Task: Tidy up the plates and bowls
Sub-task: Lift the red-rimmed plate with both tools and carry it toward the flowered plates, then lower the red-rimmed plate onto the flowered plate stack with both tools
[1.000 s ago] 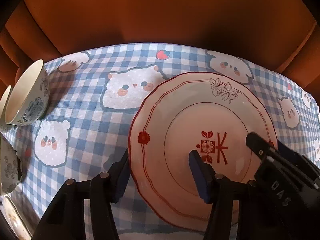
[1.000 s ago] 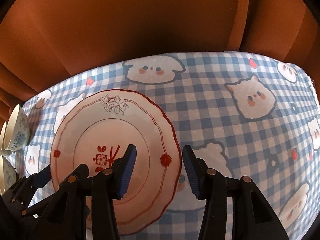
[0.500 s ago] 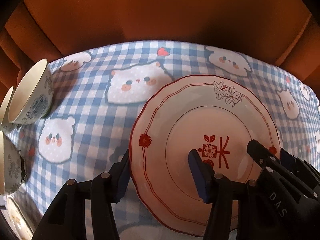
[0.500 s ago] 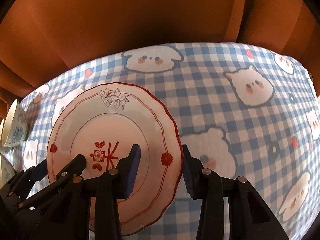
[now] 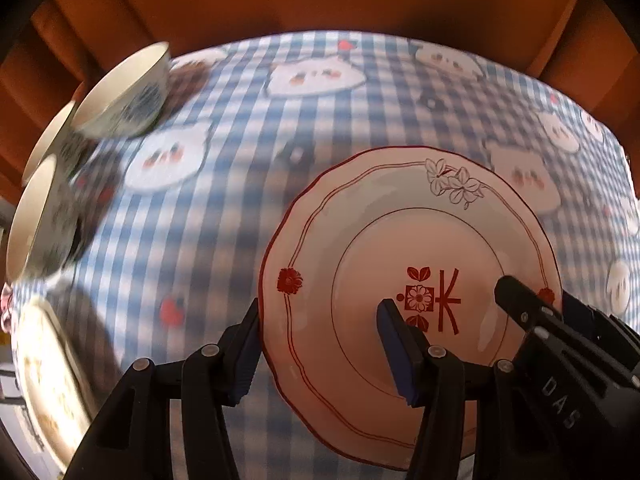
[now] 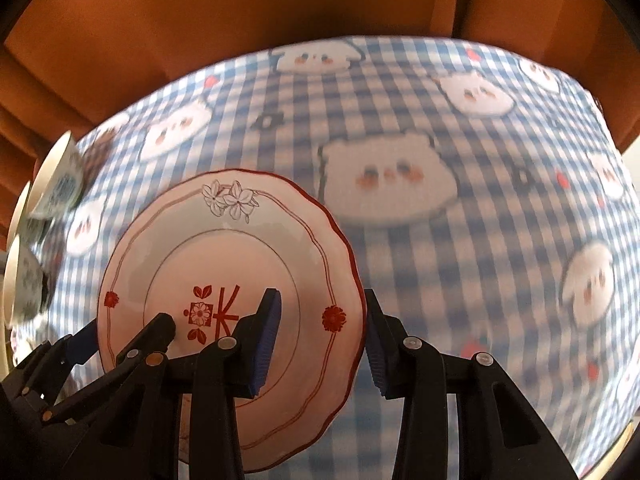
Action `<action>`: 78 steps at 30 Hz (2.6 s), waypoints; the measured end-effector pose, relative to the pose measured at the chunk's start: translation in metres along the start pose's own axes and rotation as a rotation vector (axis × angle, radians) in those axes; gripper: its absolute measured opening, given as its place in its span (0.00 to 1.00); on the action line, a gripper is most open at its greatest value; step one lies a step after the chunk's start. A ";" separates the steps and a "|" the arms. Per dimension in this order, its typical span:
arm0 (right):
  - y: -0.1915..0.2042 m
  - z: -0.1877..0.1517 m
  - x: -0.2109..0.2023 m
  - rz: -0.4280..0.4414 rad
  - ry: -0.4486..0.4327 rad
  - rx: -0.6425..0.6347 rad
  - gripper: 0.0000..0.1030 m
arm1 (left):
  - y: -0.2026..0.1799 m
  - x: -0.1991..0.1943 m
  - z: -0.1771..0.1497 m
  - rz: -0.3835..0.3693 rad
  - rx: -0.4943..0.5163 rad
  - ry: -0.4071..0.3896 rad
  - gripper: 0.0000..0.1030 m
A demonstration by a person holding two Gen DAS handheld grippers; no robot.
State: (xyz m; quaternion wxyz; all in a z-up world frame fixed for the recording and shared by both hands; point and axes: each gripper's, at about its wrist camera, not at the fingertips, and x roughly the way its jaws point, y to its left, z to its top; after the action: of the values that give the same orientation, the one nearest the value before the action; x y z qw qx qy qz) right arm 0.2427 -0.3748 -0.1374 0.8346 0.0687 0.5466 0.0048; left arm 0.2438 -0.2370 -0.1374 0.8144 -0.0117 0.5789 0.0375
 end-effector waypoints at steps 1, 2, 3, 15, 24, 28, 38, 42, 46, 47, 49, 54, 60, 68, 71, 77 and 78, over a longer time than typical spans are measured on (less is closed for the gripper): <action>0.001 -0.007 -0.001 -0.004 0.010 -0.005 0.42 | 0.002 -0.001 -0.007 0.001 -0.003 0.006 0.54; 0.003 -0.019 -0.004 -0.013 0.015 -0.017 0.42 | 0.004 -0.001 -0.013 0.003 -0.004 0.013 0.54; 0.004 -0.026 -0.005 -0.014 0.022 -0.018 0.42 | 0.005 -0.002 -0.021 0.003 -0.008 0.022 0.54; 0.003 -0.076 -0.021 -0.005 0.073 -0.029 0.42 | 0.010 -0.015 -0.067 0.000 -0.016 0.044 0.55; 0.001 -0.068 -0.012 0.010 0.049 -0.045 0.44 | 0.003 -0.014 -0.058 0.073 -0.018 -0.016 0.57; 0.005 -0.061 -0.009 0.023 0.035 -0.086 0.43 | 0.002 -0.012 -0.052 0.079 -0.021 -0.013 0.57; 0.003 -0.059 -0.011 0.021 0.059 -0.088 0.43 | -0.001 -0.017 -0.049 0.074 -0.001 -0.017 0.56; 0.004 -0.062 -0.019 0.016 0.045 -0.092 0.43 | 0.003 -0.023 -0.052 0.062 -0.015 -0.016 0.56; 0.006 -0.065 -0.028 0.010 0.036 -0.096 0.43 | 0.009 -0.034 -0.056 0.046 -0.027 -0.030 0.56; 0.009 -0.066 -0.032 0.007 0.032 -0.096 0.43 | 0.010 -0.037 -0.057 0.043 -0.028 -0.036 0.56; 0.011 -0.067 -0.036 0.003 0.025 -0.096 0.43 | 0.014 -0.044 -0.058 0.035 -0.031 -0.049 0.56; 0.023 -0.072 -0.052 -0.011 0.002 -0.089 0.43 | 0.028 -0.057 -0.063 0.012 -0.028 -0.073 0.56; 0.042 -0.082 -0.069 -0.040 -0.019 -0.063 0.43 | 0.051 -0.071 -0.068 -0.027 -0.006 -0.097 0.56; 0.084 -0.096 -0.089 -0.068 -0.047 -0.036 0.43 | 0.094 -0.090 -0.075 -0.054 0.017 -0.131 0.56; 0.102 -0.101 -0.094 -0.071 -0.055 -0.034 0.43 | 0.115 -0.095 -0.078 -0.060 0.013 -0.144 0.56; 0.145 -0.113 -0.101 -0.062 -0.069 -0.046 0.43 | 0.157 -0.105 -0.081 -0.053 0.001 -0.174 0.56; 0.153 -0.116 -0.101 -0.059 -0.071 -0.050 0.43 | 0.165 -0.106 -0.083 -0.051 -0.001 -0.176 0.56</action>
State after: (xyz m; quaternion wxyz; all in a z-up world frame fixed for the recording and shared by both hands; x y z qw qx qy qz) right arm 0.1065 -0.2191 -0.0725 0.8547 0.0320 0.5180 -0.0085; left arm 0.1189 -0.0830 -0.0600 0.8629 -0.0236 0.5046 0.0178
